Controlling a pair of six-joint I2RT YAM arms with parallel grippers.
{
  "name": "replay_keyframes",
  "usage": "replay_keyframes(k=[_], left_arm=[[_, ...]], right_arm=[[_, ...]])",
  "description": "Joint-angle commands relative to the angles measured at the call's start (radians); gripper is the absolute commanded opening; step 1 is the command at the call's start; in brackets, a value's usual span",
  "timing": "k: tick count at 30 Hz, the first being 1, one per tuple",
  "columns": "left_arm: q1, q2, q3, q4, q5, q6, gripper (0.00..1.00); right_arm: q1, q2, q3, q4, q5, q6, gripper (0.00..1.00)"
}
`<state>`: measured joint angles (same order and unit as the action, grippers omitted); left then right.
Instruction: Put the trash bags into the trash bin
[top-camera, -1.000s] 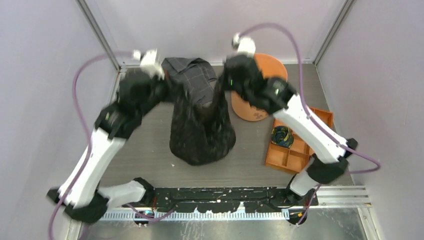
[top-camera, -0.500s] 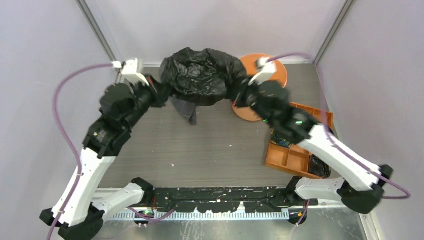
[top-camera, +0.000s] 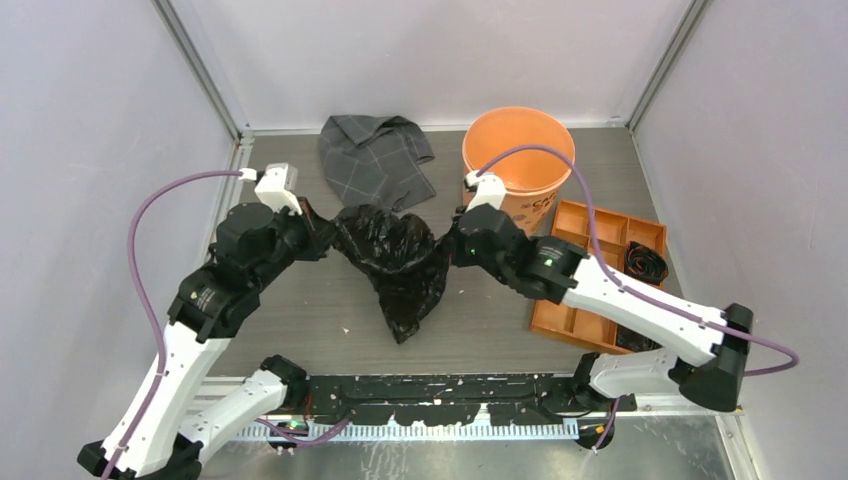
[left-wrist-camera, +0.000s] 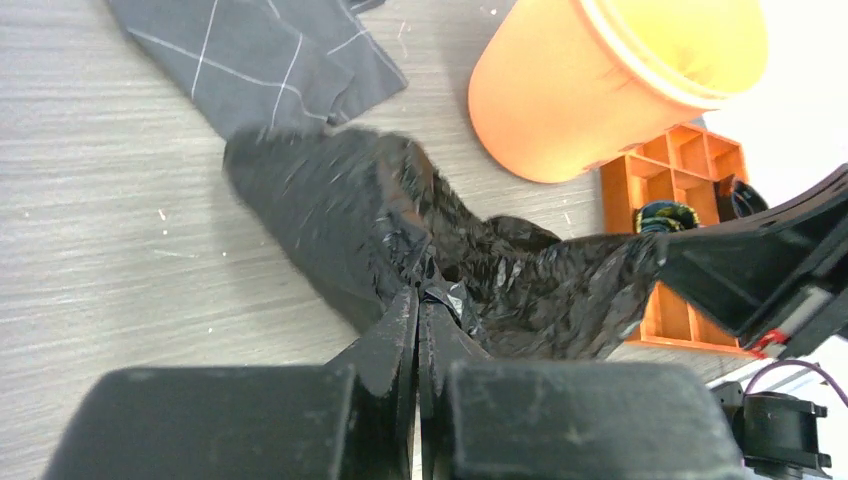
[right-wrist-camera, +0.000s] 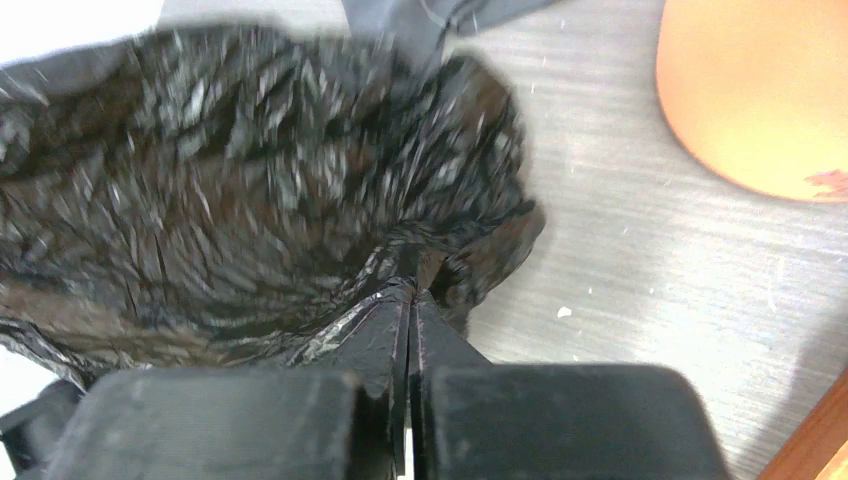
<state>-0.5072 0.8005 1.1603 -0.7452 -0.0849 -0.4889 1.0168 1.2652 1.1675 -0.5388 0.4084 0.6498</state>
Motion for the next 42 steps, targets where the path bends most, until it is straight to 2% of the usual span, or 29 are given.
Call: replay_keyframes(k=[1, 3, 5, 8, 11, 14, 17, 22, 29, 32, 35, 39, 42], left_arm=[[0.006, 0.013, 0.045, 0.026, 0.049, 0.046, 0.00], [0.006, 0.033, 0.063, 0.033, 0.107, 0.065, 0.00], [0.006, 0.059, 0.083, 0.037, 0.163, 0.085, 0.00], [0.006, 0.080, 0.102, 0.053, 0.209, 0.101, 0.00], [0.006, 0.115, 0.142, 0.058, 0.248, 0.108, 0.00], [0.006, 0.161, 0.187, 0.057, 0.305, 0.108, 0.00], [0.006, 0.195, 0.207, 0.056, 0.332, 0.107, 0.00], [0.006, 0.211, 0.216, 0.060, 0.318, 0.101, 0.00], [0.006, 0.226, 0.216, 0.081, 0.349, 0.088, 0.00], [0.006, 0.219, 0.214, 0.086, 0.359, 0.084, 0.00], [0.006, 0.212, 0.220, 0.084, 0.357, 0.085, 0.00], [0.006, 0.208, 0.228, 0.082, 0.359, 0.087, 0.00], [0.006, 0.201, 0.234, 0.081, 0.358, 0.087, 0.00]], right_arm=[[-0.006, -0.040, 0.006, -0.092, 0.113, -0.023, 0.05], [-0.005, -0.067, -0.029, -0.079, 0.070, -0.048, 0.18], [-0.003, -0.110, -0.048, -0.078, 0.048, -0.078, 0.40], [0.009, -0.167, -0.046, -0.095, 0.033, -0.146, 0.61], [0.025, -0.218, -0.032, -0.110, -0.010, -0.212, 0.74], [0.057, -0.246, -0.015, -0.103, -0.062, -0.276, 0.80], [0.114, -0.216, 0.026, -0.098, -0.089, -0.320, 0.81], [0.200, -0.122, 0.103, -0.132, -0.046, -0.354, 0.81], [0.214, -0.045, 0.190, -0.113, -0.011, -0.283, 0.81], [0.215, 0.006, 0.222, -0.118, 0.046, -0.287, 0.81], [0.213, 0.057, 0.252, -0.110, 0.036, -0.296, 0.80], [0.213, 0.118, 0.296, -0.107, 0.033, -0.281, 0.71], [0.214, 0.143, 0.302, -0.127, 0.088, -0.272, 0.53]])
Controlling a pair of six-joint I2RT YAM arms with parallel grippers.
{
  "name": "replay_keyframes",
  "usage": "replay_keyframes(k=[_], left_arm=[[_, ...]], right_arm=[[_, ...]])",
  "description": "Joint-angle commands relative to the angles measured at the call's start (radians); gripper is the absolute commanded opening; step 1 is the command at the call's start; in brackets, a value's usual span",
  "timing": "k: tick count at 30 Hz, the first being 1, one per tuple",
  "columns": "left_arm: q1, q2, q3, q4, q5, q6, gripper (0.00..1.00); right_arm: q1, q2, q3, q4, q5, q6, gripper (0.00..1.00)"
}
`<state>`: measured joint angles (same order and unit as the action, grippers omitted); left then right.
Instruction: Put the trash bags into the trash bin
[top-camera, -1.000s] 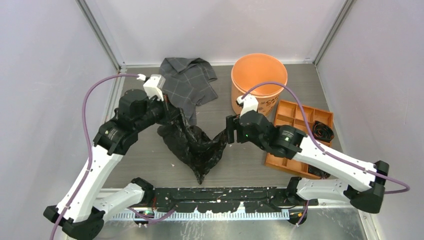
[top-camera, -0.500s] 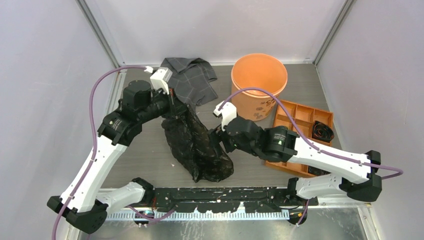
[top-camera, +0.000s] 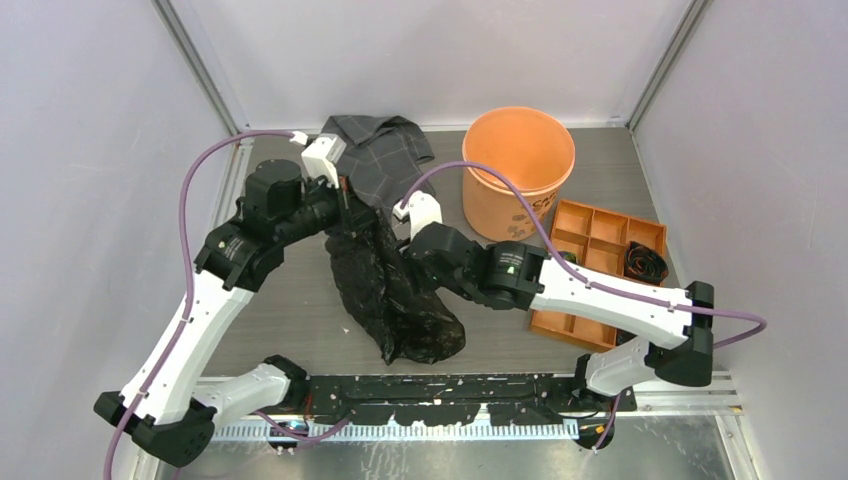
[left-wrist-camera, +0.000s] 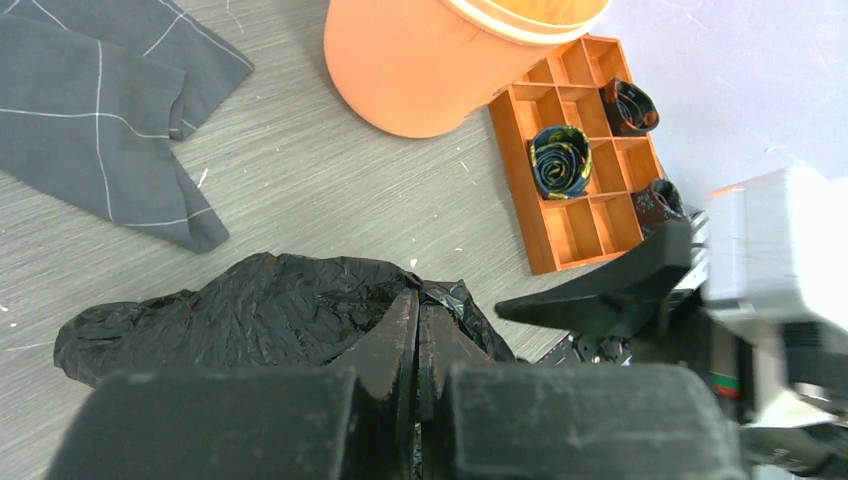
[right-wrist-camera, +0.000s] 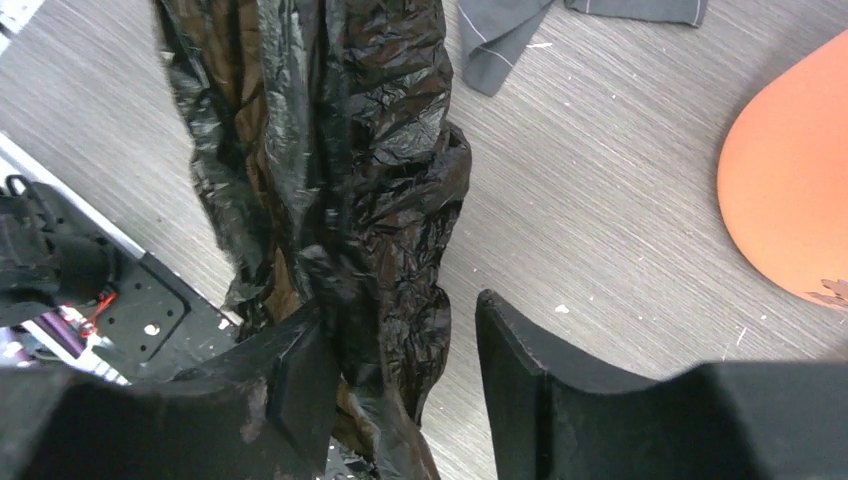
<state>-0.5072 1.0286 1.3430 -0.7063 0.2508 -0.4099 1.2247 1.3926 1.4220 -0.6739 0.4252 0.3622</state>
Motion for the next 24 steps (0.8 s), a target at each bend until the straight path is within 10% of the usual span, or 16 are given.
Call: replay_keyframes(k=[1, 6, 13, 24], left_arm=[[0.006, -0.030, 0.055, 0.041, 0.022, 0.007, 0.00], [0.006, -0.037, 0.063, 0.063, 0.019, -0.013, 0.01], [0.006, -0.078, 0.027, 0.122, 0.043, -0.155, 0.68], [0.003, -0.314, -0.227, -0.015, 0.032, -0.236, 0.78]], right_arm=[[0.004, 0.011, 0.045, 0.001, 0.092, 0.015, 0.45], [-0.007, -0.021, 0.085, -0.044, 0.168, 0.023, 0.01], [-0.006, 0.000, 0.281, -0.193, 0.321, 0.075, 0.01], [-0.033, 0.144, 0.474, -0.290, 0.392, 0.086, 0.01]])
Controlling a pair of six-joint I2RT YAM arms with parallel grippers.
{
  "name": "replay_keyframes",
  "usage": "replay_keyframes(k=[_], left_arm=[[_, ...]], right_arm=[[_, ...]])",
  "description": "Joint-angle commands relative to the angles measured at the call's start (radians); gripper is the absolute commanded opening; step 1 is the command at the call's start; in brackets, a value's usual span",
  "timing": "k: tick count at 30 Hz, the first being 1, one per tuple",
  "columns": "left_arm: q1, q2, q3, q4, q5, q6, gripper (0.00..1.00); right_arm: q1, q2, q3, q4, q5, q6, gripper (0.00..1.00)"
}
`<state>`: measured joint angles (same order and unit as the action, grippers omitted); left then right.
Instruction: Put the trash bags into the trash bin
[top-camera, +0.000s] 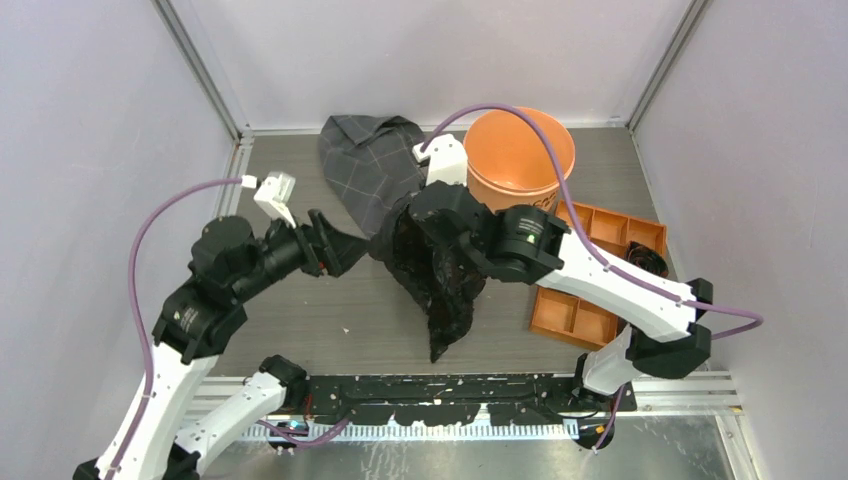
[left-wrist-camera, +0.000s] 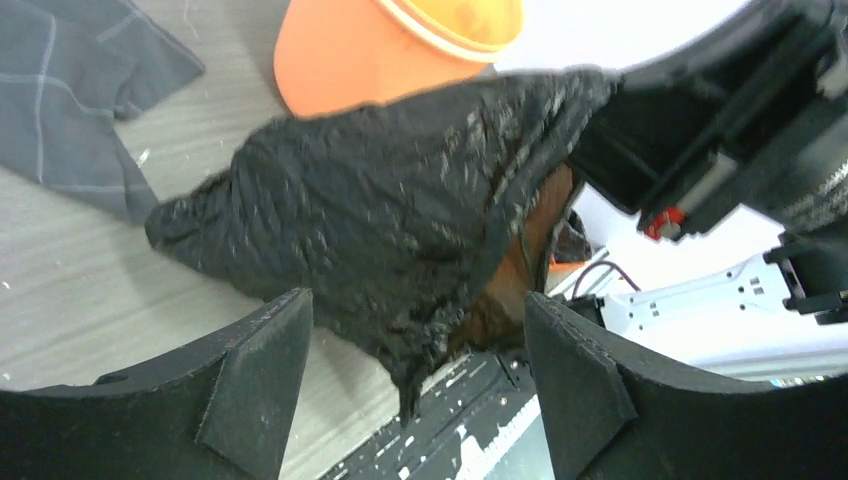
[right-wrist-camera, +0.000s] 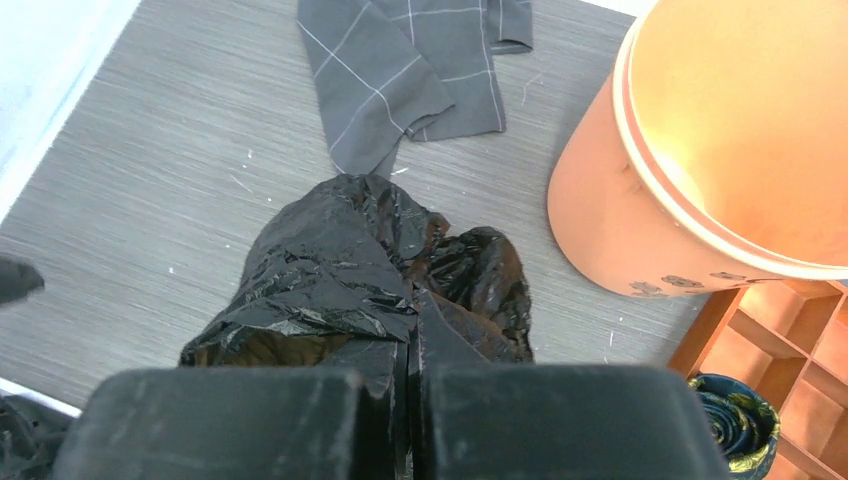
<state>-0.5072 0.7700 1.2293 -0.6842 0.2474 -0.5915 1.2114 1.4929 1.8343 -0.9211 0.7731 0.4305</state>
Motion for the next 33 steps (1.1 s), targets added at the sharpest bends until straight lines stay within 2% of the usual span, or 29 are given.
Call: replay_keyframes(k=[1, 6, 10, 16, 22, 29, 33], left_arm=[[-0.002, -0.080, -0.161, -0.027, 0.048, -0.071, 0.77], [-0.088, -0.162, -0.406, 0.127, 0.030, -0.175, 0.74], [-0.253, -0.156, -0.497, 0.217, -0.084, -0.226, 0.73], [-0.482, -0.056, -0.605, 0.399, -0.318, -0.252, 0.74], [-0.572, 0.041, -0.635, 0.578, -0.436, -0.271, 0.76], [-0.687, 0.109, -0.673, 0.722, -0.680, -0.350, 0.78], [-0.754, 0.139, -0.675, 0.722, -0.804, -0.399, 0.79]], right_arm=[[-0.026, 0.047, 0.070, -0.040, 0.037, 0.015, 0.01], [-0.067, 0.064, 0.076, -0.037, 0.008, 0.014, 0.01], [-0.089, 0.084, 0.090, -0.041, -0.007, 0.019, 0.01], [-0.095, 0.127, 0.168, -0.062, -0.025, 0.025, 0.00], [-0.095, 0.144, 0.208, -0.084, -0.035, 0.042, 0.01], [-0.095, 0.167, 0.249, -0.099, -0.029, 0.088, 0.01], [-0.096, 0.190, 0.288, -0.117, -0.010, 0.109, 0.01]])
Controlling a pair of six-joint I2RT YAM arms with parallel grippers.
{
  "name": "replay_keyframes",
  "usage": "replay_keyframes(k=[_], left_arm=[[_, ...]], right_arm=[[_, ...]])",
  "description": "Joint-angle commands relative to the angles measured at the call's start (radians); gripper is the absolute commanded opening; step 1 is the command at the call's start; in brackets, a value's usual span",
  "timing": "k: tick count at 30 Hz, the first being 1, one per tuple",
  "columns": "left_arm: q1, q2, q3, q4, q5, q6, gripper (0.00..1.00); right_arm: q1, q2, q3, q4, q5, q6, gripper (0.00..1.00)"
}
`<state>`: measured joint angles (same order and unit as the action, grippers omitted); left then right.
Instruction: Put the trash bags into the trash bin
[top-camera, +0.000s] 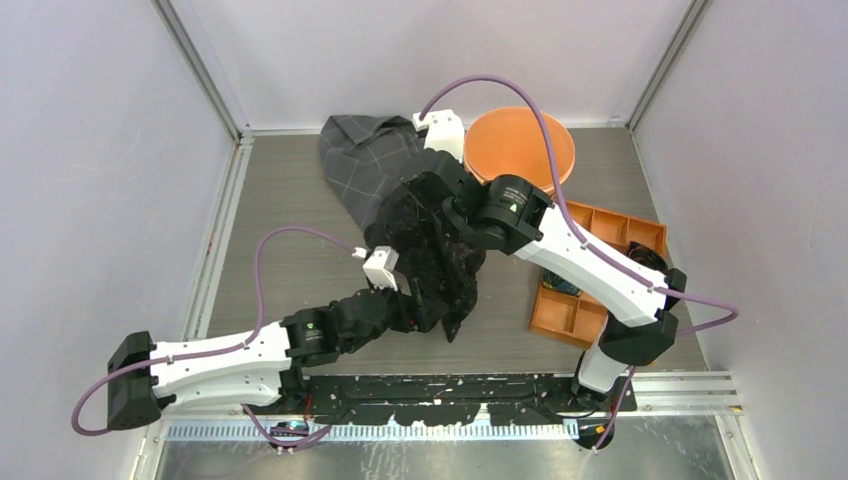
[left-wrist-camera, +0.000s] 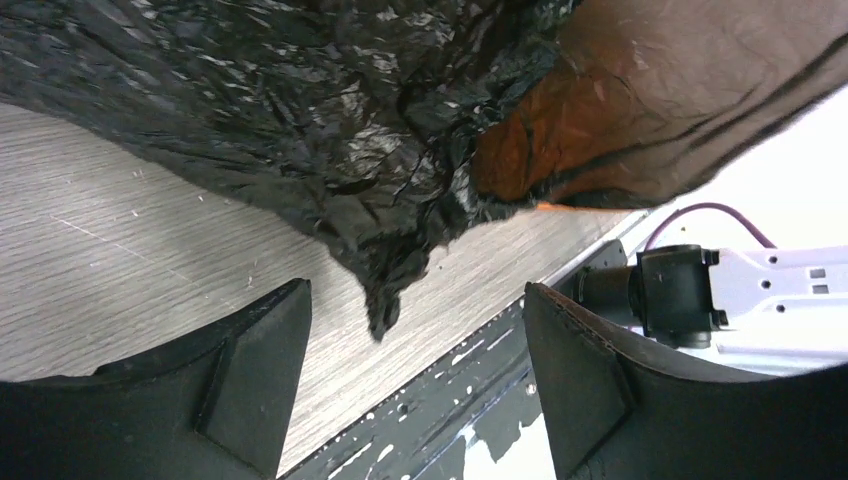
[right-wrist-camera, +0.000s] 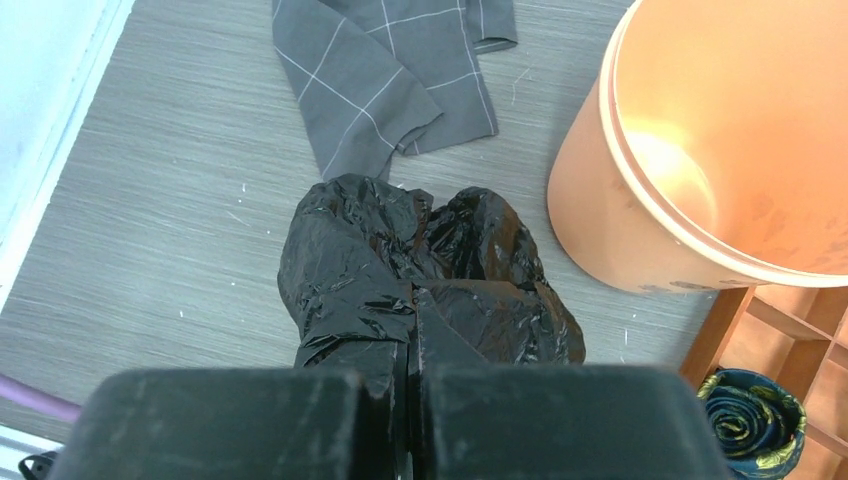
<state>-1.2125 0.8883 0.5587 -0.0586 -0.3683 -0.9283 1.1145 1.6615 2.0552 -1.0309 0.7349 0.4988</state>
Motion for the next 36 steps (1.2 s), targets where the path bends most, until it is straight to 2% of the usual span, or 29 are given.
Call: replay_keyframes(k=[1, 5, 9, 14, 21, 26, 28, 30, 33, 36], left_arm=[[-0.065, 0.026, -0.004, 0.089, -0.219, -0.074, 0.79], [-0.088, 0.034, -0.020, 0.062, -0.327, -0.132, 0.78], [-0.089, 0.018, -0.033, 0.020, -0.401, -0.135, 0.73], [-0.089, -0.002, -0.030, -0.045, -0.489, -0.132, 0.59], [-0.088, 0.014, -0.028, -0.077, -0.540, -0.108, 0.41], [-0.088, -0.083, -0.007, -0.243, -0.618, -0.100, 0.19], [-0.088, -0.171, 0.011, -0.335, -0.679, -0.047, 0.12], [-0.087, -0.267, 0.042, -0.358, -0.734, 0.057, 0.05], [-0.086, -0.381, 0.100, -0.284, -0.759, 0.298, 0.00], [-0.085, -0.394, 0.180, -0.231, -0.746, 0.470, 0.01]], right_arm=[[0.001, 0.027, 0.080, -0.011, 0.029, 0.042, 0.01], [0.003, 0.045, 0.114, -0.017, 0.018, 0.046, 0.01], [0.004, 0.044, 0.117, -0.031, 0.021, 0.045, 0.01], [0.006, -0.002, 0.053, -0.026, 0.034, 0.061, 0.01], [0.009, -0.062, -0.007, -0.023, 0.046, 0.068, 0.01], [0.010, -0.110, -0.091, -0.053, 0.122, 0.071, 0.01], [0.010, -0.156, -0.182, -0.038, 0.124, 0.080, 0.01], [0.010, -0.206, -0.283, 0.004, 0.087, 0.082, 0.01], [0.011, -0.261, -0.381, 0.036, 0.076, 0.080, 0.01], [0.010, -0.297, -0.416, 0.090, 0.059, 0.046, 0.01]])
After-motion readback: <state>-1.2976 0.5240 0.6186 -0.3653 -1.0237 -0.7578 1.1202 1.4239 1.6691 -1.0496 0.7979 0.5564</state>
